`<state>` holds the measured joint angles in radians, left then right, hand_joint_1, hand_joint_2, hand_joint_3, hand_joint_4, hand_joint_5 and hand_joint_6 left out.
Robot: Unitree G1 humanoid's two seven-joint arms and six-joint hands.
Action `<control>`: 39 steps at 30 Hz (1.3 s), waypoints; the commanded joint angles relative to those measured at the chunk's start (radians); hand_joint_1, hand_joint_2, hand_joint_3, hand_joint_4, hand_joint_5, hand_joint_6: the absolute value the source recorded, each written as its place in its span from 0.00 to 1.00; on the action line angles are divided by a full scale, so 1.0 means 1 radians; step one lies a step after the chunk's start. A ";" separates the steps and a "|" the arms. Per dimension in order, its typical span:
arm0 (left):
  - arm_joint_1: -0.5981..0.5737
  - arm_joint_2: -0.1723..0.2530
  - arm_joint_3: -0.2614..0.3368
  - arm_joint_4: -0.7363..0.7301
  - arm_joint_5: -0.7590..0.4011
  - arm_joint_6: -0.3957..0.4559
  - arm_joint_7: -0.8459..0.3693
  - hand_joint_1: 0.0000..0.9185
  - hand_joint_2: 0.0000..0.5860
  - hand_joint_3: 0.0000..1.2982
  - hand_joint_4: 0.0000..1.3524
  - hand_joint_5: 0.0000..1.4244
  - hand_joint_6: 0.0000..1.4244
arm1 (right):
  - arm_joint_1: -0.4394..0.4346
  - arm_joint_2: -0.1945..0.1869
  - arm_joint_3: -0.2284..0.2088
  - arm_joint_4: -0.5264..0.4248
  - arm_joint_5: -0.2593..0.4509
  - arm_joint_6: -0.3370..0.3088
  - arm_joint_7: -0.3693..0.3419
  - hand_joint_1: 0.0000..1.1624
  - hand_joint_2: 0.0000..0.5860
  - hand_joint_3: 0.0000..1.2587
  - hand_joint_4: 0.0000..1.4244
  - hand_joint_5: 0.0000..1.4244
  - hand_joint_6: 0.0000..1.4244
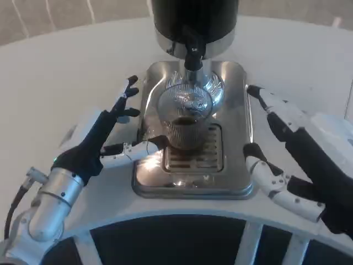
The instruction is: Grasp the cup under the faucet to collect the drink, then remove the cup.
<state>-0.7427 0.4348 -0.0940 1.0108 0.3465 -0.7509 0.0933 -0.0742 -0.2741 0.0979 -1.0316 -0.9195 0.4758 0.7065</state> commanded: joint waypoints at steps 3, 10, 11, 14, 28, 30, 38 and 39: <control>-0.017 -0.004 0.008 0.033 -0.043 -0.024 -0.028 0.39 0.09 0.00 0.00 0.19 0.20 | 0.069 0.061 -0.029 -0.016 -0.054 -0.083 0.070 0.20 0.99 0.00 0.00 0.00 0.00; -0.023 -0.006 0.017 0.047 -0.078 -0.034 -0.058 0.40 0.10 0.00 0.00 0.19 0.20 | 0.133 0.072 -0.038 -0.016 -0.084 -0.116 0.112 0.20 0.99 0.00 0.00 0.00 0.00; -0.023 -0.005 0.018 0.049 -0.081 -0.036 -0.062 0.40 0.10 0.00 0.00 0.19 0.21 | 0.141 0.073 -0.040 -0.016 -0.087 -0.121 0.115 0.20 0.99 0.00 0.00 0.00 0.00; -0.024 -0.004 0.019 0.052 -0.088 -0.039 -0.072 0.40 0.10 0.00 0.00 0.19 0.21 | 0.180 0.062 -0.047 -0.016 -0.099 -0.137 0.120 0.20 0.99 0.00 0.00 0.00 0.00; -0.056 -0.018 0.021 0.064 -0.112 -0.059 -0.126 0.42 0.11 0.00 0.00 0.20 0.23 | 0.218 0.036 -0.087 -0.015 -0.102 -0.119 0.171 0.20 0.99 0.00 0.00 0.00 0.00; -0.065 -0.021 0.020 0.071 -0.113 -0.064 -0.136 0.42 0.11 0.00 0.00 0.20 0.23 | 0.229 0.037 -0.088 -0.015 -0.104 -0.123 0.171 0.20 1.00 0.00 0.00 0.00 0.00; -0.093 -0.033 0.016 0.092 -0.110 -0.081 -0.171 0.43 0.11 0.00 0.00 0.20 0.23 | 0.269 0.080 -0.092 -0.016 -0.116 -0.166 0.156 0.19 1.00 0.00 0.00 0.00 0.00; -0.096 -0.034 0.016 0.095 -0.110 -0.082 -0.176 0.43 0.11 0.00 0.00 0.20 0.23 | 0.272 0.086 -0.093 -0.016 -0.118 -0.172 0.157 0.19 1.00 0.00 0.00 0.00 0.00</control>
<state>-0.8247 0.4047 -0.0762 1.0905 0.2412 -0.8116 -0.0641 0.1803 -0.2036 0.0107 -1.0321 -1.0320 0.3264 0.8676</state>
